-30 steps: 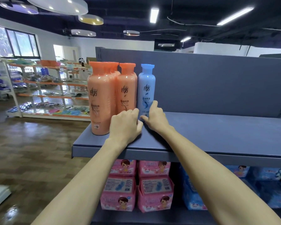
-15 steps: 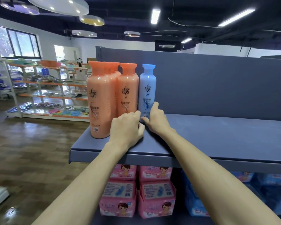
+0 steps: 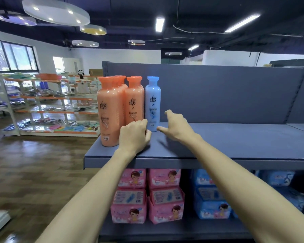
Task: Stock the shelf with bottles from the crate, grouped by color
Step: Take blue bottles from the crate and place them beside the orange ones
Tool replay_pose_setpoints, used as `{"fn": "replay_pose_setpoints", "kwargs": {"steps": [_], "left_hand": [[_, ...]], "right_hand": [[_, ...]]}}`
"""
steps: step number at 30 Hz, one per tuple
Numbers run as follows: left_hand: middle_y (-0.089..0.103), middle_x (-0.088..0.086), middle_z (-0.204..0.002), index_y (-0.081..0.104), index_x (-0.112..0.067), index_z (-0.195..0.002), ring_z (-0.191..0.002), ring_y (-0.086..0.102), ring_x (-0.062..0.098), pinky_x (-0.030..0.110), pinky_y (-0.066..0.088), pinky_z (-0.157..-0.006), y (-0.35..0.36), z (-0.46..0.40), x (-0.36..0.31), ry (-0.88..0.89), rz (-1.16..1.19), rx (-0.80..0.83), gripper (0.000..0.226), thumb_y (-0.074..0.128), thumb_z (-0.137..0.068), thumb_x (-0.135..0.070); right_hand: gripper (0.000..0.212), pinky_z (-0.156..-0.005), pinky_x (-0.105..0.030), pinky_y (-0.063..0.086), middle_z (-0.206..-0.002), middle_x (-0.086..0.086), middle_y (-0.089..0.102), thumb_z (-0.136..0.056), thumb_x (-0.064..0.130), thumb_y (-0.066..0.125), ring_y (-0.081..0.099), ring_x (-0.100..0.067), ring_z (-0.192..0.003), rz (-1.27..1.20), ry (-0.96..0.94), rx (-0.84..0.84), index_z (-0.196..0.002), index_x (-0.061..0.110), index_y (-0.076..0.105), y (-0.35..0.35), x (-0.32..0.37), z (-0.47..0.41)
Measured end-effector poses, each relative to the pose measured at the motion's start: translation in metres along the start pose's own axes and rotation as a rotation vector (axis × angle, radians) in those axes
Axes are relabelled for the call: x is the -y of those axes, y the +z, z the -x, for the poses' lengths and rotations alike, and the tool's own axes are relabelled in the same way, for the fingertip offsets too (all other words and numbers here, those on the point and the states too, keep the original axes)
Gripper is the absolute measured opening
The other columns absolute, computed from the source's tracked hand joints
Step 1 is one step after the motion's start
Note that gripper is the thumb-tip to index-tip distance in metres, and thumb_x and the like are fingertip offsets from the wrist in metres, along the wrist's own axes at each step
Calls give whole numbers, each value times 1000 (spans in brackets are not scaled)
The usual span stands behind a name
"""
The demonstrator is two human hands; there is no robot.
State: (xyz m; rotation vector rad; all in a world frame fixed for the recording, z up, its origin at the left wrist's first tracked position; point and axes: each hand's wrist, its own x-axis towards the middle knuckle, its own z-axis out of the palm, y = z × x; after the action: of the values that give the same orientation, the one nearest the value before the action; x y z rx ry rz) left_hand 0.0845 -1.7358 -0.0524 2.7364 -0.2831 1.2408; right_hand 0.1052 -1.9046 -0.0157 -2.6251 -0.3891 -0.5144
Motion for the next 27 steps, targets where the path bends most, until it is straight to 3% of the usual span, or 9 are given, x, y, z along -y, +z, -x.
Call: {"fn": "replay_pose_setpoints", "kwargs": {"steps": [9, 13, 18, 23, 27], "left_hand": [[58, -2, -70, 51, -15, -83, -66, 54, 23, 29, 41, -51, -23, 26, -26, 168, -5, 25, 24, 53, -80, -38], [54, -2, -62, 51, -13, -76, -57, 50, 22, 26, 32, -47, -39, 41, -40, 186, 10, -7, 17, 51, -80, -30], [47, -4, -53, 46, -17, -66, -49, 47, 20, 24, 24, -43, -46, 81, -43, 252, -6, -34, 17, 54, -76, -27], [48, -5, -53, 42, -20, -63, -49, 51, 19, 23, 24, -43, -38, 120, -45, 226, -17, 50, 23, 60, -74, -28], [52, -3, -57, 44, -20, -68, -53, 56, 21, 25, 33, -42, -29, 140, -46, 247, -26, 137, 21, 57, -76, -33]], "right_hand": [[56, -86, -44, 53, -120, -11, 60, -88, 43, 66, 61, -30, -102, 115, -49, 2, -132, 14, 45, -28, -12, 40], [55, -86, -43, 53, -119, -8, 63, -89, 45, 63, 63, -29, -102, 112, -74, -9, -133, 18, 45, -33, -10, 62], [41, -77, -37, 50, -101, 6, 71, -93, 40, 54, 64, -26, -96, 217, -188, -124, -130, 23, 47, -23, -10, 115], [26, -61, -35, 45, -89, 1, 68, -95, 36, 49, 65, -32, -82, 307, -236, -189, -112, 17, 53, -7, -16, 152], [26, -59, -35, 41, -90, 0, 66, -97, 37, 47, 65, -29, -81, 307, -264, -159, -110, 15, 56, 10, -20, 175]]}}
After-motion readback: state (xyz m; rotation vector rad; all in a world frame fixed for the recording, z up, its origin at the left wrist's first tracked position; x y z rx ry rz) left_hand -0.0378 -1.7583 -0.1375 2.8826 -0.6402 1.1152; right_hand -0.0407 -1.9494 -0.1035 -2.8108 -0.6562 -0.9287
